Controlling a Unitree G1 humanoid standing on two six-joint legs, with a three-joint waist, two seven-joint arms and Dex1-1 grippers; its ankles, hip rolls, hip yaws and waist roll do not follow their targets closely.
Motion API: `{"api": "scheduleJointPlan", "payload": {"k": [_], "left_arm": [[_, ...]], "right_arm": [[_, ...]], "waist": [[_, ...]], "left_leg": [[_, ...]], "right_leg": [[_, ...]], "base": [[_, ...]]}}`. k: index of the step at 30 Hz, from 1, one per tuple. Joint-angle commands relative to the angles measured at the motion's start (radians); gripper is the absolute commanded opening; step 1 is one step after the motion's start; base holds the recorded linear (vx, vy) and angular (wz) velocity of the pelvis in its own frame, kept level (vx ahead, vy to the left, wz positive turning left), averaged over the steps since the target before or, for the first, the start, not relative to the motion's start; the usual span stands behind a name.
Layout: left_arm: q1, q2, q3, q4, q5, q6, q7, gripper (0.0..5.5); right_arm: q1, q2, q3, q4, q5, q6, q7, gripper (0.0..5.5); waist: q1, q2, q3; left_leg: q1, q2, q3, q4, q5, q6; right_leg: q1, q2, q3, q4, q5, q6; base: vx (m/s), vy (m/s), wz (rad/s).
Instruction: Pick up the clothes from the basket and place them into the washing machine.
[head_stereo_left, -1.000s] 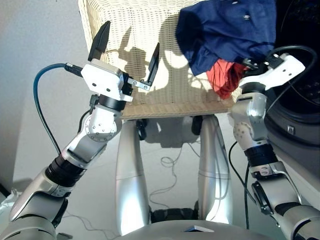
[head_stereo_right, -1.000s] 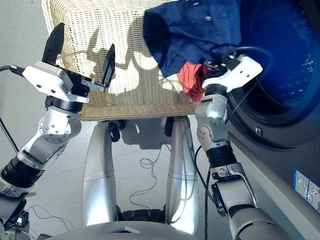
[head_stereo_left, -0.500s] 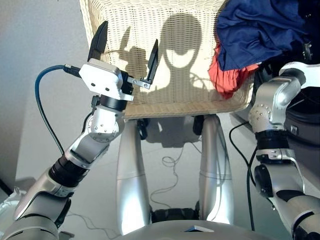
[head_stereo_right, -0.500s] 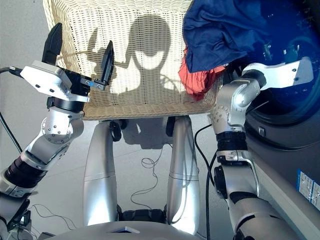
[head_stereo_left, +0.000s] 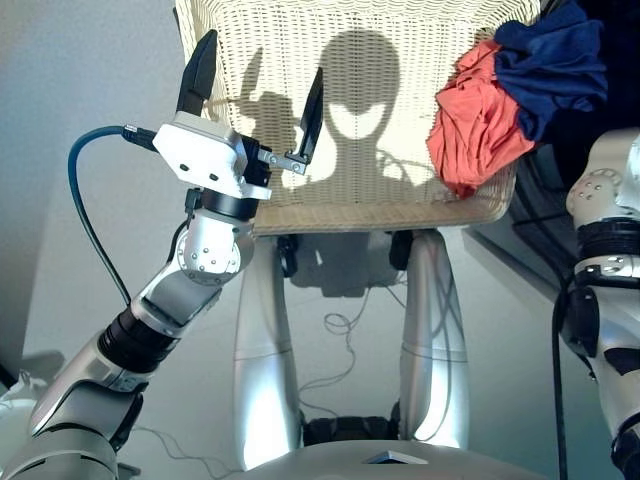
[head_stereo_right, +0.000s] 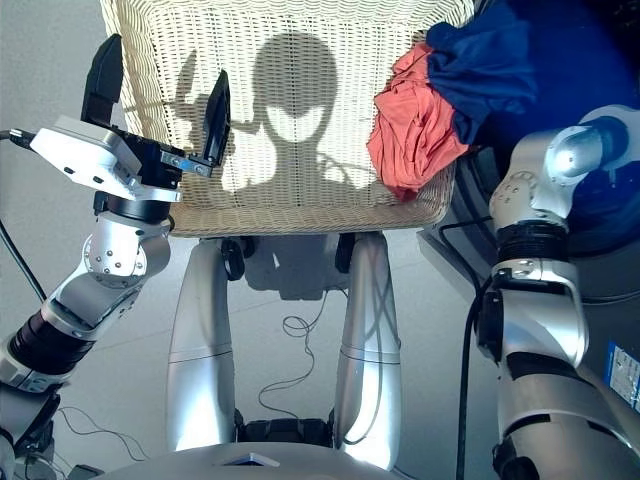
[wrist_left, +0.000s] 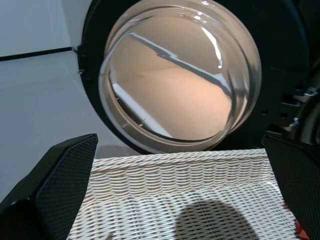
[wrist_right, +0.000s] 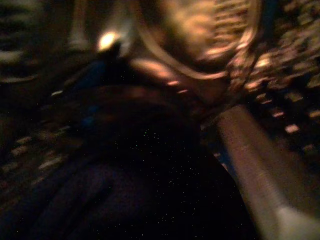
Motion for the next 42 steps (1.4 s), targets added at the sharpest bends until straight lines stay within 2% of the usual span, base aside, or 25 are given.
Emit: {"api": "scheduleJointPlan", "payload": {"k": [1, 11, 14, 20, 22, 24, 27, 30, 31, 33, 36, 39, 42], "left_arm": [[0.007, -0.003, 0.01, -0.125, -0.009, -0.039, 0.018, 5.5], [0.01, 0.009, 0.018, -0.132, -0.022, -0.034, 0.045, 5.5], [0.021, 0.018, 0.024, -0.141, -0.03, -0.042, 0.053, 5.5], [0.02, 0.03, 0.022, -0.148, -0.033, -0.043, 0.048, 5.5], [0.016, 0.028, 0.021, -0.144, -0.036, -0.042, 0.047, 5.5], [0.02, 0.023, 0.019, -0.138, -0.041, -0.044, 0.04, 5.5], [0.014, 0.014, 0.019, -0.138, -0.045, -0.046, 0.032, 5.5], [0.014, 0.004, 0.021, -0.129, -0.047, -0.048, 0.021, 5.5], [0.009, 0.0, 0.022, -0.13, -0.048, -0.051, 0.015, 5.5], [0.018, -0.013, 0.03, -0.128, -0.046, -0.051, 0.011, 5.5], [0.024, -0.042, 0.063, -0.124, -0.021, -0.041, 0.013, 5.5], [0.024, -0.046, 0.073, -0.122, 0.004, -0.028, 0.012, 5.5], [0.033, -0.043, 0.102, -0.137, 0.022, -0.033, -0.005, 5.5]], "right_arm": [[-0.082, -0.139, 0.009, 0.061, 0.094, -0.016, 0.0, 0.0], [-0.135, -0.167, 0.048, 0.069, 0.117, -0.015, -0.049, 0.0], [-0.141, -0.201, 0.058, 0.108, 0.119, 0.012, -0.06, 0.0], [-0.156, -0.226, 0.086, 0.133, 0.11, 0.033, -0.041, 0.0], [-0.163, -0.216, 0.089, 0.131, 0.119, 0.026, -0.031, 5.5], [-0.163, -0.195, 0.101, 0.108, 0.136, 0.014, -0.002, 5.5], [-0.154, -0.164, 0.106, 0.062, 0.122, 0.004, 0.02, 5.5], [-0.139, -0.141, 0.113, 0.024, 0.116, 0.01, 0.071, 5.5], [-0.136, -0.12, 0.128, -0.002, 0.103, 0.002, 0.089, 5.5], [-0.091, -0.078, 0.149, -0.091, 0.052, 0.005, 0.108, 5.5], [0.065, 0.04, 0.192, -0.41, -0.117, 0.004, 0.138, 5.5], [0.167, 0.084, 0.21, -0.567, -0.22, 0.038, 0.166, 5.5], [0.362, 0.113, 0.272, -0.769, -0.333, 0.09, 0.313, 5.5]], "waist": [[-0.038, 0.034, -0.016], [-0.044, 0.028, -0.016], [-0.045, 0.027, -0.016], [-0.043, 0.031, -0.016], [-0.042, 0.031, -0.016], [-0.042, 0.032, -0.016], [-0.041, 0.035, -0.016], [-0.04, 0.036, -0.016], [-0.038, 0.038, -0.016], [-0.04, 0.037, -0.016], [-0.053, 0.029, -0.016], [-0.062, 0.017, -0.016], [-0.079, -0.004, -0.016]], "left_leg": [[0.008, -0.008, 0.0, -0.123, 0.109, -0.015], [-0.013, -0.015, 0.0, -0.118, 0.117, -0.009], [-0.011, -0.016, -0.002, -0.103, 0.104, -0.011], [-0.023, -0.018, 0.002, -0.106, 0.116, -0.007], [-0.023, -0.018, 0.003, -0.105, 0.116, -0.007], [-0.014, -0.018, 0.003, -0.099, 0.103, -0.006], [-0.021, -0.02, 0.005, -0.107, 0.115, -0.003], [-0.009, -0.021, 0.006, -0.109, 0.107, -0.003], [-0.015, -0.02, 0.008, -0.117, 0.118, -0.001], [-0.007, -0.019, 0.01, -0.116, 0.108, -0.001], [-0.01, -0.019, 0.016, -0.127, 0.114, 0.002], [-0.006, -0.018, 0.019, -0.134, 0.116, 0.005], [-0.002, -0.015, 0.024, -0.145, 0.121, 0.009]], "right_leg": [[0.054, 0.021, 0.024, -0.01, -0.051, 0.076], [0.034, 0.02, 0.026, 0.0, -0.04, 0.077], [0.033, 0.021, 0.027, 0.015, -0.051, 0.079], [0.022, 0.021, 0.028, 0.013, -0.039, 0.078], [0.022, 0.021, 0.029, 0.012, -0.038, 0.079], [0.03, 0.023, 0.031, 0.019, -0.05, 0.079], [0.023, 0.025, 0.033, 0.012, -0.038, 0.077], [0.032, 0.026, 0.034, 0.012, -0.046, 0.078], [0.026, 0.026, 0.033, 0.004, -0.037, 0.076], [0.034, 0.027, 0.033, 0.004, -0.046, 0.076], [0.027, 0.033, 0.038, -0.005, -0.043, 0.072], [0.029, 0.036, 0.041, -0.011, -0.041, 0.071], [0.031, 0.041, 0.043, -0.023, -0.037, 0.069]], "base": [[0.0, 0.0, 0.0], [0.0, 0.0, 0.0], [0.0, 0.0, 0.0], [0.0, 0.0, 0.0], [0.0, 0.0, 0.0], [0.0, 0.0, 0.0], [0.0, 0.0, 0.0], [0.0, 0.0, 0.0], [0.0, 0.0, 0.0], [0.0, 0.0, 0.0], [0.0, 0.0, 0.0], [0.0, 0.0, 0.0], [0.0, 0.0, 0.0]]}}
